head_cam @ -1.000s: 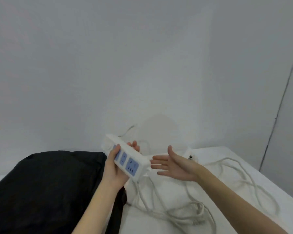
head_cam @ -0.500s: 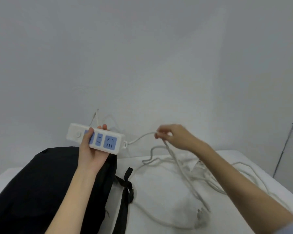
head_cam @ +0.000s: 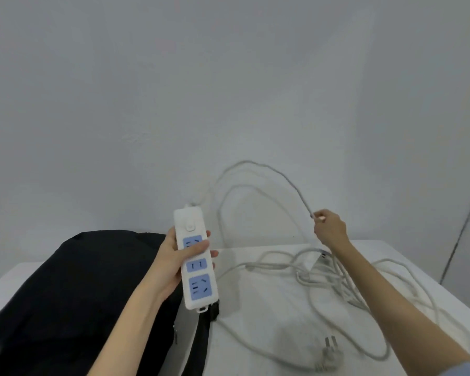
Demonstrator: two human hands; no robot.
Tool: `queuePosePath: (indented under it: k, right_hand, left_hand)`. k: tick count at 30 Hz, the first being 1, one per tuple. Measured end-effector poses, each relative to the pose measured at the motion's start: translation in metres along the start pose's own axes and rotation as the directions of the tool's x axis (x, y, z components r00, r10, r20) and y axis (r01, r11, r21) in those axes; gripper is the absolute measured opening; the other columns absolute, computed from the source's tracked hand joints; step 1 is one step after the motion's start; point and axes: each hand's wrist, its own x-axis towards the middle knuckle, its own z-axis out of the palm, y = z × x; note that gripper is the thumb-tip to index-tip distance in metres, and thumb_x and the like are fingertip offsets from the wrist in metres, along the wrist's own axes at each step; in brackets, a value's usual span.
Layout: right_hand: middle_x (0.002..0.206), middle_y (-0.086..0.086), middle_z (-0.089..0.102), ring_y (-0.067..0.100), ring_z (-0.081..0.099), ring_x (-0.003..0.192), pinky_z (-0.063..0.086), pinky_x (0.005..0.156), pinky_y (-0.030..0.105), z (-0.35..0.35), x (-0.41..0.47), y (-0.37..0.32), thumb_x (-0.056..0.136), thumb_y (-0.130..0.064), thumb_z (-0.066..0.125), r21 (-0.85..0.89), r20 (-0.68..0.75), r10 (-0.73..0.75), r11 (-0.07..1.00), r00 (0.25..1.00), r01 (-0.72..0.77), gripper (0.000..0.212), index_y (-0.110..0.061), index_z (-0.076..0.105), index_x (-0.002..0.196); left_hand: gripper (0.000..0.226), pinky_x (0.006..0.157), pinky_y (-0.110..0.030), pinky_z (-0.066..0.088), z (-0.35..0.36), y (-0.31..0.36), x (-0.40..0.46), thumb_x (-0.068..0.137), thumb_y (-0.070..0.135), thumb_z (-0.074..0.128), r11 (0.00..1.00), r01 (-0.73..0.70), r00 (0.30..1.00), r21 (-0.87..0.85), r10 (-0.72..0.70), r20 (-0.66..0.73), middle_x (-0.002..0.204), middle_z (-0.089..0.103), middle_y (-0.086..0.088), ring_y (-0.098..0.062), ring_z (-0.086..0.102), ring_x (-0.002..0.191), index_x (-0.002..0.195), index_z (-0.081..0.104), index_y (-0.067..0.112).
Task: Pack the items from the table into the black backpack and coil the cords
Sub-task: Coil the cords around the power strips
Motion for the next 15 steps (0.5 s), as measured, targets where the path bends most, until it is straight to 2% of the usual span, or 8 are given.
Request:
queuePosePath:
  k: [2, 5, 7, 9, 10, 11, 13, 15]
  right_hand:
    - [0.112, 0.020, 0.062, 0.035, 0.056, 0.101, 0.037, 0.076, 0.029, 0.004, -0.009, 0.020, 0.088, 0.003, 0.043, -0.112, 0.021, 0.031, 0.993, 0.999, -0.028, 0.030, 0.001, 0.060, 0.113]
    - [0.114, 0.018, 0.062, 0.033, 0.057, 0.105, 0.038, 0.075, 0.028, 0.006, -0.017, 0.043, 0.088, -0.004, 0.046, -0.318, 0.068, 0.126, 0.943, 0.990, -0.098, 0.026, 0.000, 0.058, 0.111]
    - [0.117, 0.015, 0.060, 0.030, 0.057, 0.107, 0.039, 0.077, 0.028, 0.007, -0.024, 0.043, 0.092, -0.011, 0.046, -0.492, 0.092, 0.208, 0.860, 0.974, -0.138, 0.022, -0.003, 0.056, 0.110]
    - [0.128, 0.010, 0.050, 0.028, 0.048, 0.117, 0.038, 0.091, 0.034, 0.008, -0.032, 0.032, 0.094, -0.015, 0.044, -0.685, 0.084, 0.228, 0.720, 0.970, -0.110, 0.028, -0.010, 0.050, 0.121]
    - [0.133, 0.010, 0.044, 0.028, 0.043, 0.122, 0.035, 0.098, 0.038, 0.009, -0.036, 0.025, 0.094, -0.015, 0.044, -0.755, 0.079, 0.176, 0.653, 0.981, -0.056, 0.034, -0.013, 0.045, 0.128]
    - [0.138, 0.011, 0.037, 0.029, 0.038, 0.126, 0.032, 0.103, 0.040, 0.010, -0.040, 0.017, 0.092, -0.014, 0.045, -0.765, 0.091, 0.064, 0.643, 0.994, 0.029, 0.043, -0.013, 0.039, 0.135]
    - [0.149, 0.013, 0.026, 0.030, 0.027, 0.135, 0.024, 0.110, 0.035, 0.020, -0.046, 0.003, 0.084, -0.010, 0.048, -0.554, 0.188, -0.263, 0.767, 0.946, 0.324, 0.065, -0.014, 0.027, 0.145]
    - [0.156, 0.006, 0.014, 0.022, 0.011, 0.144, 0.011, 0.114, 0.028, 0.033, -0.060, -0.016, 0.076, -0.015, 0.049, -0.130, 0.357, -0.476, 0.827, 0.804, 0.547, 0.078, -0.019, 0.019, 0.148]
  left_hand:
    - [0.032, 0.061, -0.040, 0.059, 0.009, 0.001, -0.004, 0.085, 0.027, 0.059, 0.998, 0.039, 0.999, 0.047, -0.040, 0.010, 0.106, 0.069, -0.016, -0.030, 0.070, 0.070, 0.111, 0.056, 0.009]
    - [0.063, 0.051, -0.029, 0.055, 0.013, -0.003, -0.009, 0.089, 0.058, 0.038, 0.972, 0.232, 0.972, -0.038, -0.230, 0.048, 0.073, 0.067, -0.020, -0.024, 0.064, 0.052, 0.095, 0.069, 0.004]
    - [0.061, 0.049, -0.027, 0.055, 0.014, -0.004, -0.013, 0.087, 0.055, 0.043, 0.955, 0.285, 0.957, -0.085, -0.278, 0.084, 0.072, 0.067, -0.020, -0.023, 0.064, 0.051, 0.092, 0.072, 0.002]
    - [0.055, 0.054, -0.031, 0.057, 0.012, -0.005, -0.016, 0.082, 0.049, 0.049, 0.955, 0.292, 0.950, -0.057, -0.283, 0.130, 0.081, 0.068, -0.023, -0.025, 0.066, 0.058, 0.102, 0.072, 0.003]
    - [0.054, 0.057, -0.032, 0.057, 0.011, -0.004, -0.018, 0.081, 0.047, 0.049, 0.953, 0.300, 0.943, -0.042, -0.290, 0.165, 0.084, 0.067, -0.024, -0.026, 0.066, 0.061, 0.105, 0.071, 0.004]
    - [0.053, 0.059, -0.033, 0.056, 0.010, -0.004, -0.019, 0.081, 0.045, 0.049, 0.948, 0.318, 0.931, -0.035, -0.304, 0.202, 0.084, 0.066, -0.025, -0.027, 0.065, 0.062, 0.107, 0.071, 0.004]
    - [0.052, 0.060, -0.033, 0.053, 0.013, -0.002, -0.023, 0.081, 0.046, 0.047, 0.928, 0.369, 0.902, -0.049, -0.345, 0.258, 0.078, 0.065, -0.024, -0.028, 0.061, 0.059, 0.102, 0.073, 0.006]
    - [0.052, 0.055, -0.031, 0.052, 0.019, 0.000, -0.024, 0.078, 0.047, 0.048, 0.918, 0.383, 0.896, -0.104, -0.342, 0.283, 0.071, 0.062, -0.021, -0.026, 0.059, 0.054, 0.096, 0.075, 0.006]
